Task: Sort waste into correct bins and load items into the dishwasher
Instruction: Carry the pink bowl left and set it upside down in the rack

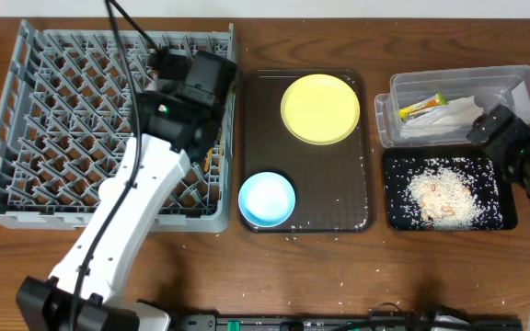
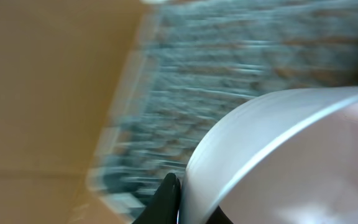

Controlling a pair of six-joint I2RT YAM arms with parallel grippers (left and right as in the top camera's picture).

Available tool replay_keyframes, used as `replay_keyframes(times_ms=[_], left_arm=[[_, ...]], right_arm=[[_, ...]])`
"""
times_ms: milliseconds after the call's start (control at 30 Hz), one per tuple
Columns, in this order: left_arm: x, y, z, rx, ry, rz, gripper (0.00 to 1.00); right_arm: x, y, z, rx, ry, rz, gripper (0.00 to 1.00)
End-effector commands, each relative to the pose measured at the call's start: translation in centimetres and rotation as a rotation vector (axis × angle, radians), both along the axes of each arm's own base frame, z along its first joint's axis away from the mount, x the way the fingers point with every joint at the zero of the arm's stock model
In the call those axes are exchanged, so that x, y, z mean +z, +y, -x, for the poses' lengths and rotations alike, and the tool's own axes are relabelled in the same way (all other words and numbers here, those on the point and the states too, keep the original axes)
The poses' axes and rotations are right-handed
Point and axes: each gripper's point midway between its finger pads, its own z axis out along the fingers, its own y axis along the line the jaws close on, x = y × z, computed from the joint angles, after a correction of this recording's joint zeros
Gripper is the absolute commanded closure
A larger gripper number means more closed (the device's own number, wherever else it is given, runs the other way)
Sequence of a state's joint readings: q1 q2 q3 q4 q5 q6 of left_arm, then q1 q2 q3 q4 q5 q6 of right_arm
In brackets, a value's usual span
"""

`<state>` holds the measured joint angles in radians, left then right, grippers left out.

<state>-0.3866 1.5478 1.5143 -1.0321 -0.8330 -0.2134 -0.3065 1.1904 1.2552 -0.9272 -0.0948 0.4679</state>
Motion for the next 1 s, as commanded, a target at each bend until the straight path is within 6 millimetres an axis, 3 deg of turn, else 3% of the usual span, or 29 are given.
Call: replay_keyframes(times_ms=[0,167,400,700,967], left_arm=[[2.9,6.2,0.8,0.223,-0.061,-0.363,0.93],[-0.6,7.6,-0.1,0.261,0.020,-0.411,0.92],[-6.3,6.0,-3.0,0.217,0.125,-0.493,0.93],[-8.7,4.3,-3.9,0.183,0.149,-0.569,0.92],[-10.8,1.5,-3.9,0.103,0.184,-0.470,0.91]], right_arm=[[0.0,-0.2,0.1,-0.017,0.000,-0.010,0.01],[0.0,-0.2,0.1,-0.017,0.000,-0.009,0.01],[0.0,-0.2,0.1,-0.017,0.000,-0.010,0.01],[0.0,-0.2,0.1,-0.017,0.000,-0.009,0.01],[0.0,-0.2,0.1,-0.017,0.000,-0.010,0.01]])
